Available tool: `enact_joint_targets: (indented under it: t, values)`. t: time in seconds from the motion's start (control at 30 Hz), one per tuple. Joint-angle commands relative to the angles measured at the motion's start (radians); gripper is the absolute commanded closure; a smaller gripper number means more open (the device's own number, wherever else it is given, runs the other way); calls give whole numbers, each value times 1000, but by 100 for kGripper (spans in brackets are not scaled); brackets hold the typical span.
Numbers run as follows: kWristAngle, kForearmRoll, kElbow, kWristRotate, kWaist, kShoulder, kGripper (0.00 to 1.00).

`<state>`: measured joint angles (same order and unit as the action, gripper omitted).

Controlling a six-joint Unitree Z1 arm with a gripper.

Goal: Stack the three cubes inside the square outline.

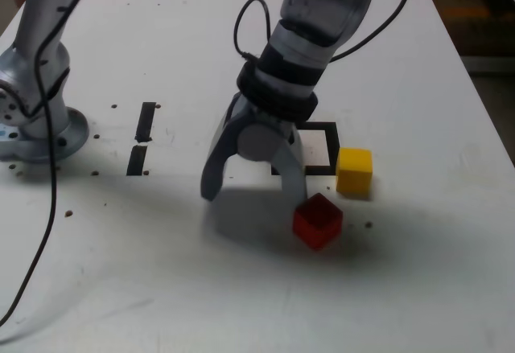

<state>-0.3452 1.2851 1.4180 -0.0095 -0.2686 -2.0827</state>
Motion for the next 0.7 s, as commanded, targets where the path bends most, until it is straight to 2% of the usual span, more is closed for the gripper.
enact_joint_targets:
  t: [0.0,0.13,0.23,0.33,0.47,0.57,0.67]
  values:
    - [-28,-4,-7,-7,-26,12,5]
    - [-76,-14,-6,-24,-75,25,5]
    - [-73,-17,0,-51,-93,52,5]
    - [-25,-21,6,-84,-97,97,5]
    - [87,-25,18,-134,-96,174,4]
    - [156,-27,33,-161,-95,213,4]
    - [199,-34,58,-173,-95,225,4]
